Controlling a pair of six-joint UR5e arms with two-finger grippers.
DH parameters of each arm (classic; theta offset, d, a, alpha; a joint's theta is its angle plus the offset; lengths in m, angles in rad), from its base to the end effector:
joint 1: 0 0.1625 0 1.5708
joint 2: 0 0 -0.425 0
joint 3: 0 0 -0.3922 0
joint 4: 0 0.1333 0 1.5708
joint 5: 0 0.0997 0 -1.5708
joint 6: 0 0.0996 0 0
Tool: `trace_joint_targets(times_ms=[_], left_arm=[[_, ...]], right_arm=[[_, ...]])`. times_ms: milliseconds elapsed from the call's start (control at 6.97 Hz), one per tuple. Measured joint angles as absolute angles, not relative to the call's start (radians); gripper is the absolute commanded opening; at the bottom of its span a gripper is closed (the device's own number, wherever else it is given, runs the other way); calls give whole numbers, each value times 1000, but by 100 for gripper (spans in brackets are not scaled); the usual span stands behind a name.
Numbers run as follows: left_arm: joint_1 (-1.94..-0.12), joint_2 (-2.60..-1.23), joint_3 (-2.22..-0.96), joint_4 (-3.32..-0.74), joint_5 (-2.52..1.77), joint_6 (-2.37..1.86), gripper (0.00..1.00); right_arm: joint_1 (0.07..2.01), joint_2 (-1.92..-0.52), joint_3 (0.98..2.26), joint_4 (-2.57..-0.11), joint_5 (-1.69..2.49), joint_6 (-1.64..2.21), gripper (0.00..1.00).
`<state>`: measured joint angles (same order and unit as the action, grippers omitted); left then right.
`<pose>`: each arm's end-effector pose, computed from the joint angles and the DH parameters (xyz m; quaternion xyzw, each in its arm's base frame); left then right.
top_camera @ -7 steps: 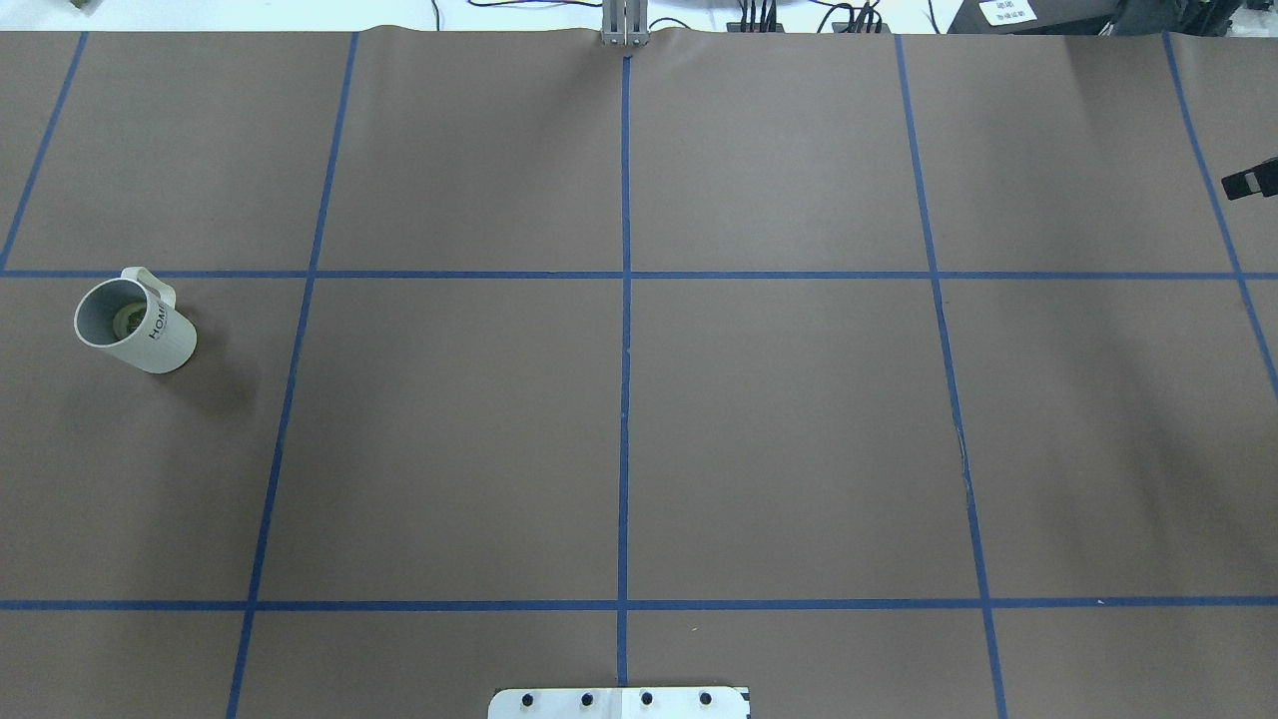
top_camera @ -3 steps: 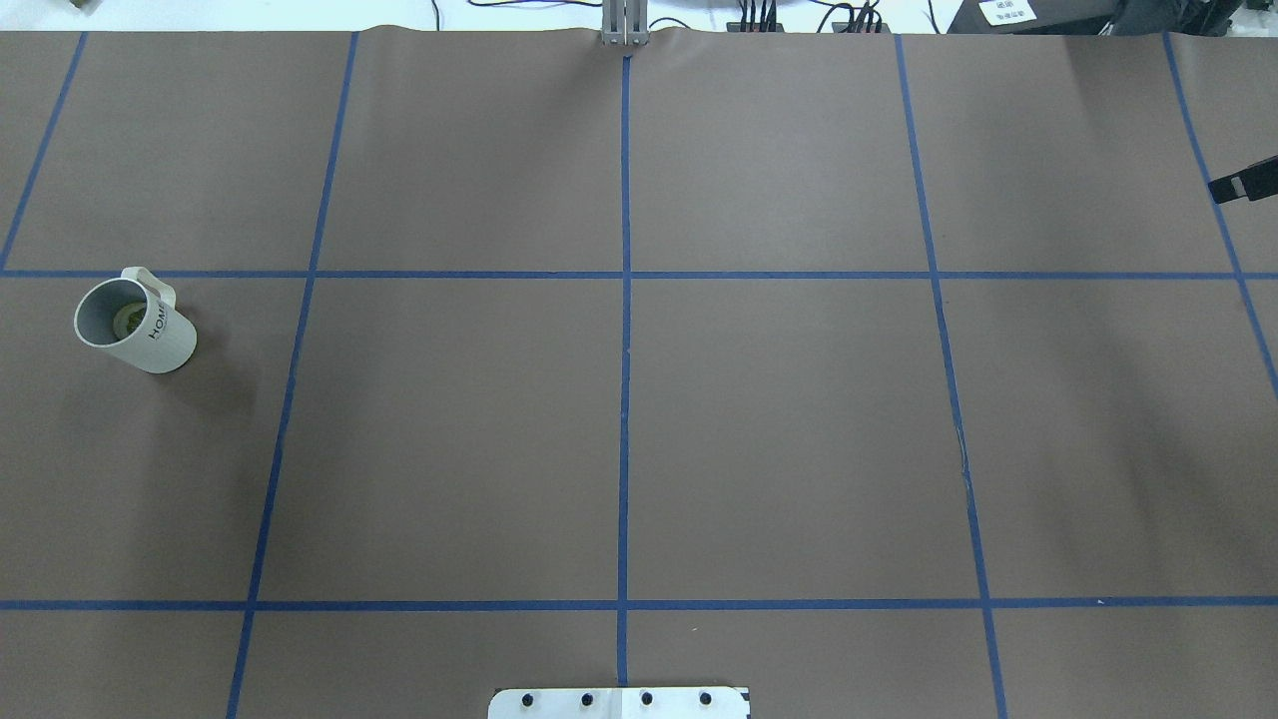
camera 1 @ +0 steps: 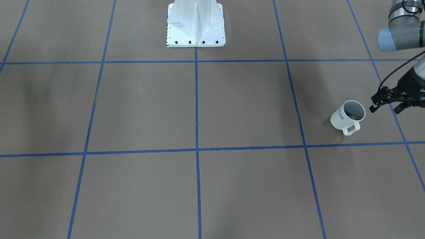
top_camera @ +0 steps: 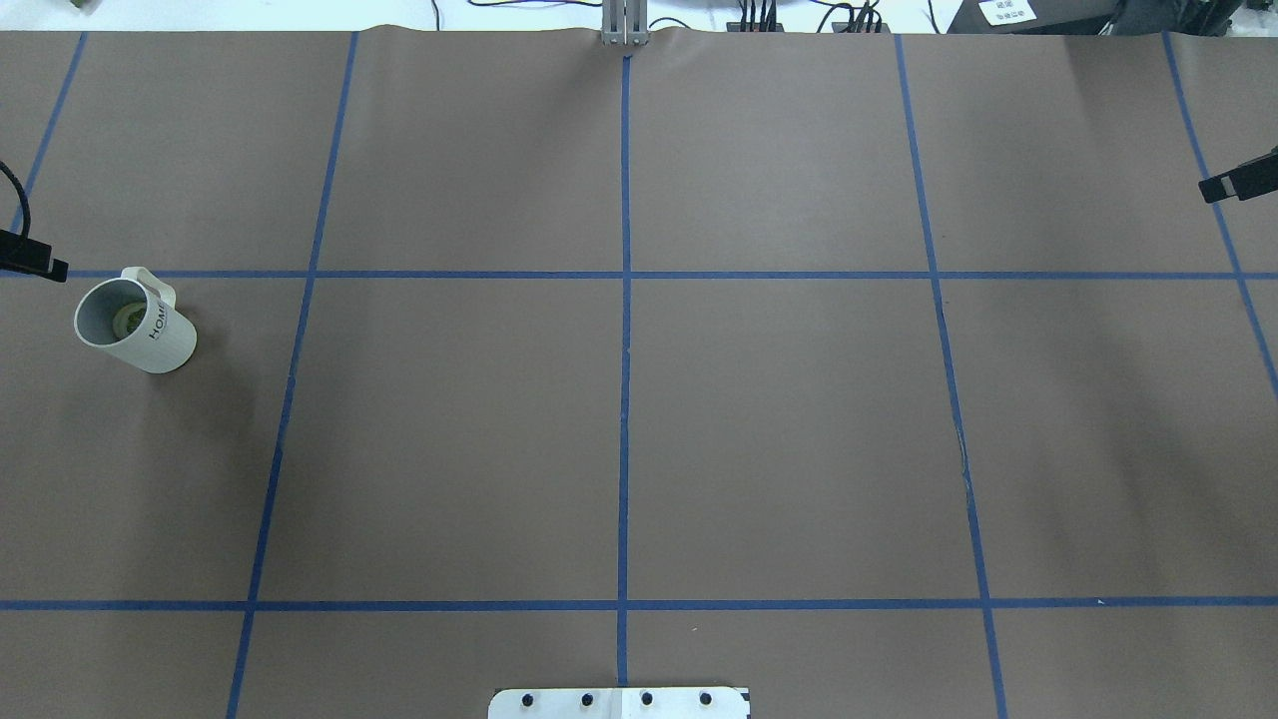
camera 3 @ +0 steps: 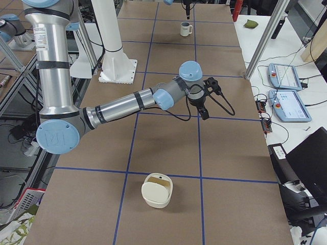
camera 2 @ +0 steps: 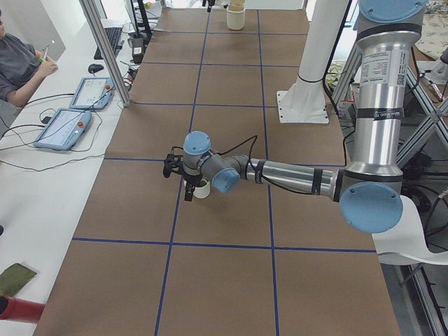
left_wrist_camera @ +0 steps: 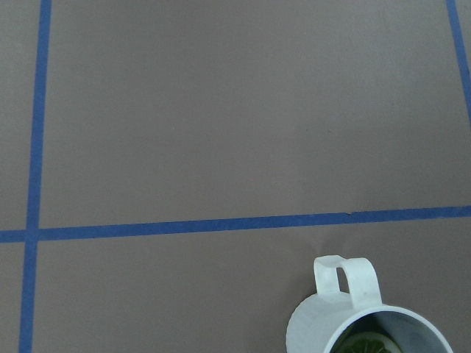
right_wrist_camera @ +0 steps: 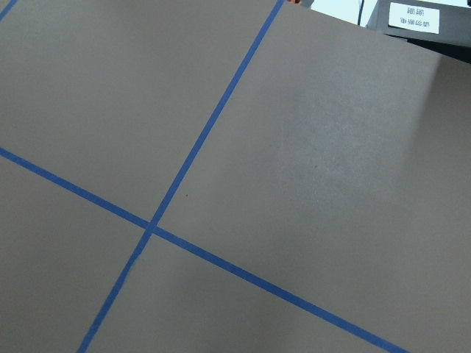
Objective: Left arm hands cup to right arm to dump lemon
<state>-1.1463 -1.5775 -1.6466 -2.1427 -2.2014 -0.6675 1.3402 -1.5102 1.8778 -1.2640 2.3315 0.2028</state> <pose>0.1469 -0.5062 0.5583 0.1086 0.4096 -0.0102 0.9057 -0.0547 -0.5158 0.4399 0.2247 -0.4082 -0.1350 0.8745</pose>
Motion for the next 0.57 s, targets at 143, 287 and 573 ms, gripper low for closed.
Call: trace_joint_targets(times_ms=[143,287,573], left_arm=[[-1124,-1578,-1646,-2143,-2176,-669,74],[-1106,-1578,-1647,-2143,-2158,-668,62],[-1090,-1578,-1651,-2144,-2146,-663,40]], right_arm=[[1338,-1508,1875,-1264,2331,203,100],[1337,-1507,1873,-1264,2331,204,100],[1336,-1504,1872,-1264,2330,205,100]])
